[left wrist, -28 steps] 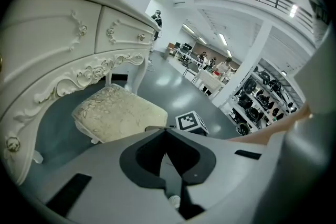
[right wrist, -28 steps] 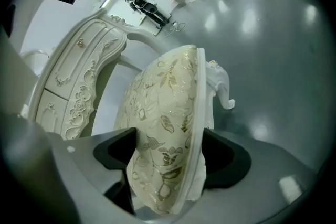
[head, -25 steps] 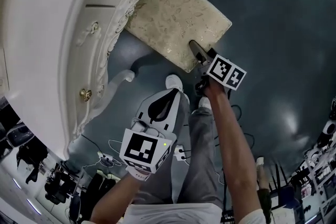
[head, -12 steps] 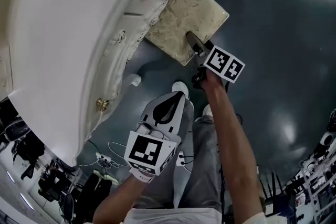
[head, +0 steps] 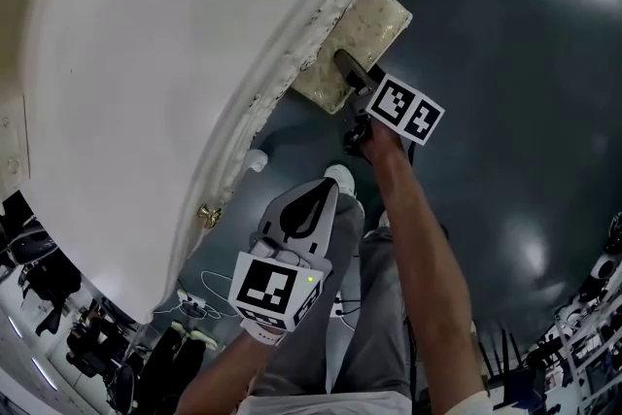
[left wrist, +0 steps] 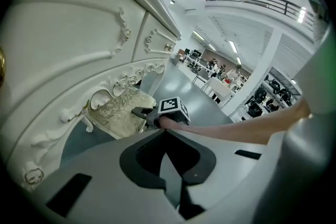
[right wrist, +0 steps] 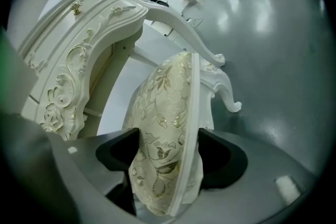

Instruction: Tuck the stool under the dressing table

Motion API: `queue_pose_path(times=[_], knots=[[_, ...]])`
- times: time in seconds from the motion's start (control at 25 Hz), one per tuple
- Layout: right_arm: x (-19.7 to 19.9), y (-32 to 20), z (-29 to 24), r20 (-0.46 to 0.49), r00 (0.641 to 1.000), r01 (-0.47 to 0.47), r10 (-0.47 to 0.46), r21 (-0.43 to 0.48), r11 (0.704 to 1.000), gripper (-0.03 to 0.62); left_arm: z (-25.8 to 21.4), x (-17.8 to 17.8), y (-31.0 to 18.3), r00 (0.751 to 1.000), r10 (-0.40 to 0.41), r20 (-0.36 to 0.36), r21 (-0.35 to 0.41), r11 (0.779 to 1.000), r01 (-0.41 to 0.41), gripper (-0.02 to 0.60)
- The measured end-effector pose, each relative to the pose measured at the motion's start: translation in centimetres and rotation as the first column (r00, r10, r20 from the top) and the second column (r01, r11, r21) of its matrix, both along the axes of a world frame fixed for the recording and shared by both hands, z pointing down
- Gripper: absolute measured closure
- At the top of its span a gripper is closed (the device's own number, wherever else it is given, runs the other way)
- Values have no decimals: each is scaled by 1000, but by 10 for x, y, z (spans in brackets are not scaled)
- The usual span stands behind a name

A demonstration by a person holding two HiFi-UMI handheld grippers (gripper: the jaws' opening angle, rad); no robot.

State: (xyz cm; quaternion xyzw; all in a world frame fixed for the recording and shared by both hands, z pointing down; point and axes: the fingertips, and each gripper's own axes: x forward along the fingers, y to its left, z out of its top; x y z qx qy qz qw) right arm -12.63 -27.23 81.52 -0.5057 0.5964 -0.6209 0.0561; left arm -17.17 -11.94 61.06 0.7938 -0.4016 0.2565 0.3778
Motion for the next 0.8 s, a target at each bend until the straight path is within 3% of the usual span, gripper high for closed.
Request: queue_pose_path(times=[0.8], knots=[[-57,-43,-4,41,999,27,-28,43,999,239,3,-18,-4,998,-58,-3,6,998,58,574]])
